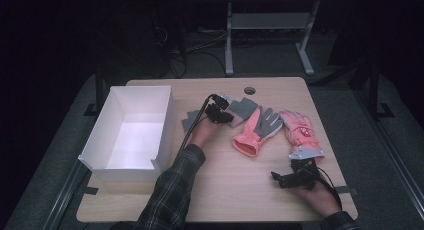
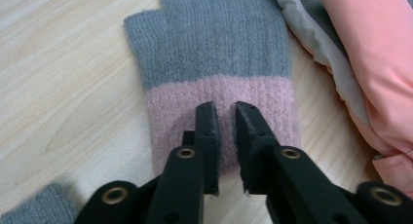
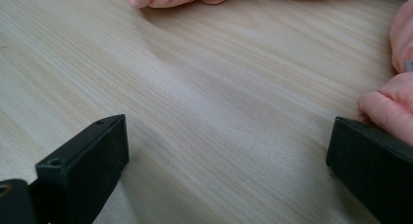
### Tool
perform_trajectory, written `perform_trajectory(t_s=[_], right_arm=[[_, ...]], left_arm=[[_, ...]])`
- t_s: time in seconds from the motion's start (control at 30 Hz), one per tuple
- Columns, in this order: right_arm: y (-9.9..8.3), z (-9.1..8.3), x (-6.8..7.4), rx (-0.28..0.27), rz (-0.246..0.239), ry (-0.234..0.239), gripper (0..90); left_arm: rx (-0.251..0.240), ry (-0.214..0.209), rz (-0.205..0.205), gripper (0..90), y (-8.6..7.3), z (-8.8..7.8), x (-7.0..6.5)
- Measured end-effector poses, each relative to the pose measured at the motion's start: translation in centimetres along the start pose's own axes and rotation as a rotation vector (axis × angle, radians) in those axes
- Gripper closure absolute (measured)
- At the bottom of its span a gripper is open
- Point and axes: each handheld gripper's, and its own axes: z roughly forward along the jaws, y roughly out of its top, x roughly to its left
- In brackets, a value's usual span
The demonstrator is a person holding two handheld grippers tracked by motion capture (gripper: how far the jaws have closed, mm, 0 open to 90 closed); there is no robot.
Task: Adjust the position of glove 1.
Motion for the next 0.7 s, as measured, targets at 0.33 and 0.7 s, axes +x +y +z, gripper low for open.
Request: perform_trajectory(t_s=[0.33, 0.7], right_arm=[[0.0, 0.0, 0.0, 0.000, 0.000, 0.000, 1.2], [0.0, 0.0, 0.0, -0.001, -0.001, -0.001, 1.2]], left_arm=[[-0.050, -0.032, -0.037, 84.2, 0.5, -2.0, 1.0], [-0.113, -0.022, -0.030, 84.4, 1.0, -5.9, 0.6]])
